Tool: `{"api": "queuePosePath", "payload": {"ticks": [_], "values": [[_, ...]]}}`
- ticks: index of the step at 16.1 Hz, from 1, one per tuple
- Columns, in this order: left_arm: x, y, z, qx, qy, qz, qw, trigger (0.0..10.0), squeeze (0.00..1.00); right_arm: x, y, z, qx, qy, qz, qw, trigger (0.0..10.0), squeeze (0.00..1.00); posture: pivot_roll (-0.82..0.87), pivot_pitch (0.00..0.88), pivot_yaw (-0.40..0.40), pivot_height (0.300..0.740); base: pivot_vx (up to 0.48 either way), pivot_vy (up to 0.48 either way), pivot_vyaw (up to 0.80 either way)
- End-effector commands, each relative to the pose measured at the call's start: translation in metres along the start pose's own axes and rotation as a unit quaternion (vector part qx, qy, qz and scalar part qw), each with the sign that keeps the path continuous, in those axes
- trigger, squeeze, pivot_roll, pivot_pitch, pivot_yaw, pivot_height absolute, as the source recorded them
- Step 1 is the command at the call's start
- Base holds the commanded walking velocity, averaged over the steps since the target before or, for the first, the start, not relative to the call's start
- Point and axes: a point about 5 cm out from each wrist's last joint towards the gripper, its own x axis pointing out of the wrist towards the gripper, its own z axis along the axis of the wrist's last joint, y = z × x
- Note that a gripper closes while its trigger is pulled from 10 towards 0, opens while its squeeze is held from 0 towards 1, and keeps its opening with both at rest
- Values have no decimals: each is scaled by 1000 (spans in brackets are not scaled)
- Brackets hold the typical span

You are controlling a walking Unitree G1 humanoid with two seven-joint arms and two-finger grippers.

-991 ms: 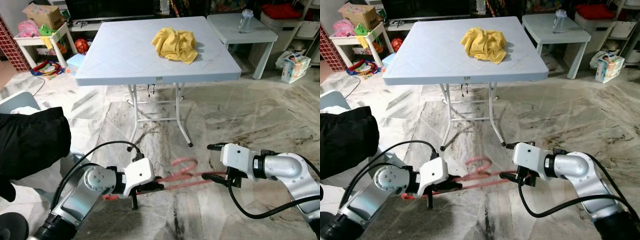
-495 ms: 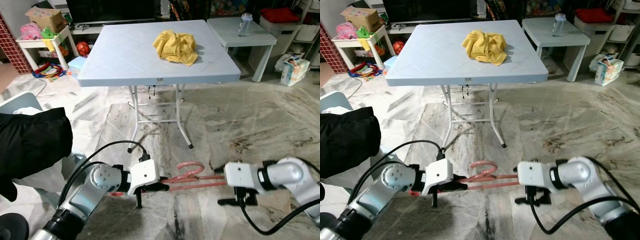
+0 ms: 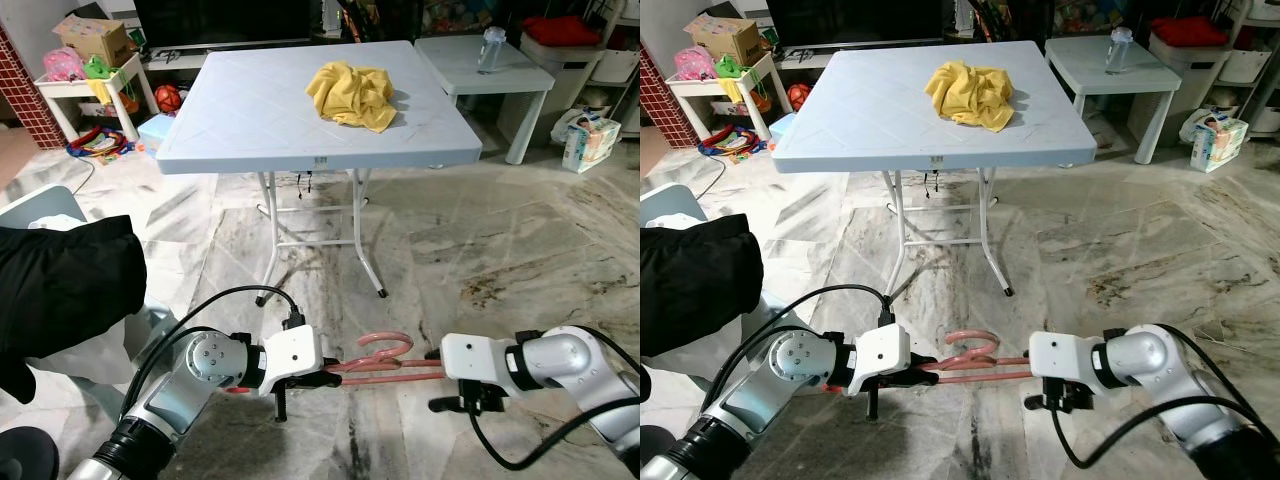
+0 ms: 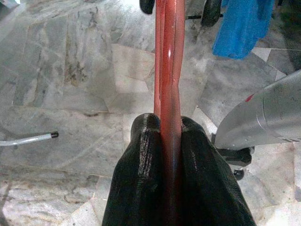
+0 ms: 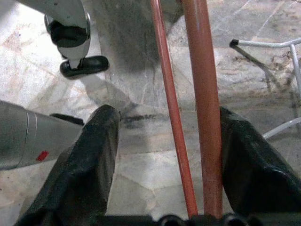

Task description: Hang hanger

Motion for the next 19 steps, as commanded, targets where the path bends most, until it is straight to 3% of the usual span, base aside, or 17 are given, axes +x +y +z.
{"api": "queuePosePath", "payload": {"ticks": [1, 2, 4, 6, 7, 8, 19], "values": [[-1, 3, 1, 10, 5, -1, 1000, 10000, 0, -2, -6, 4, -12, 1, -10, 1000, 471, 0, -104, 25, 51, 740, 0, 0, 0], [1, 3, 2, 11, 2, -2, 1000, 10000, 0, -4, -13, 8, -19, 1, -18, 1000, 2196, 0, -105, 25, 52, 740, 0, 0, 0], [3, 3, 2, 12, 1, -4, 1000, 10000, 0, -5, -16, 11, -26, -2, -23, 999, 2706, 0, -109, 24, 53, 740, 0, 0, 0], [5, 2, 2, 13, 0, -5, 1000, 10000, 0, -5, -16, 13, -31, -4, -22, 999, 1922, 0, -110, 23, 51, 740, 0, 0, 0], [6, 1, 2, 13, -1, -6, 1000, 10000, 0, -5, -15, 12, -36, 3, -13, 999, 431, 0, -111, 23, 50, 740, 0, 0, 0], [6, 1, 2, 13, -1, -7, 1000, 10000, 0, -6, -14, 11, -37, 7, -10, 999, 0, 0, -112, 23, 49, 740, 0, 0, 0], [8, 1, 1, 17, -2, -4, 1000, 10000, 0, -5, -11, 0, -41, 35, 13, 998, 0, 0, -110, 21, 43, 740, 0, 0, 0]]}}
